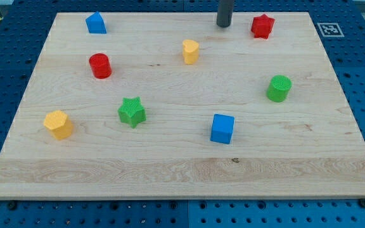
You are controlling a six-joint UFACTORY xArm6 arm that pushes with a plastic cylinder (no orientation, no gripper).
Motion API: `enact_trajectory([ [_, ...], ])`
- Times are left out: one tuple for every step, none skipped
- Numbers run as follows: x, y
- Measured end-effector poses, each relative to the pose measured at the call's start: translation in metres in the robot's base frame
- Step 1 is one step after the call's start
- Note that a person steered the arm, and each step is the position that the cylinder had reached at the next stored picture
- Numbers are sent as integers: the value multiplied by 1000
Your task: Push green circle closer to blue cube
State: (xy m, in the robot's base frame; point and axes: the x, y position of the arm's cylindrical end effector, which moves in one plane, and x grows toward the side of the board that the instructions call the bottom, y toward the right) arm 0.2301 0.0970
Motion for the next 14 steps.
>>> enact_trajectory([
  [26,0],
  [64,6],
  [103,29],
  [137,79],
  [158,134],
  [204,158],
  [227,129],
  [213,111],
  [178,111],
  [167,101],
  [174,99],
  [174,82],
  [174,83],
  [181,110],
])
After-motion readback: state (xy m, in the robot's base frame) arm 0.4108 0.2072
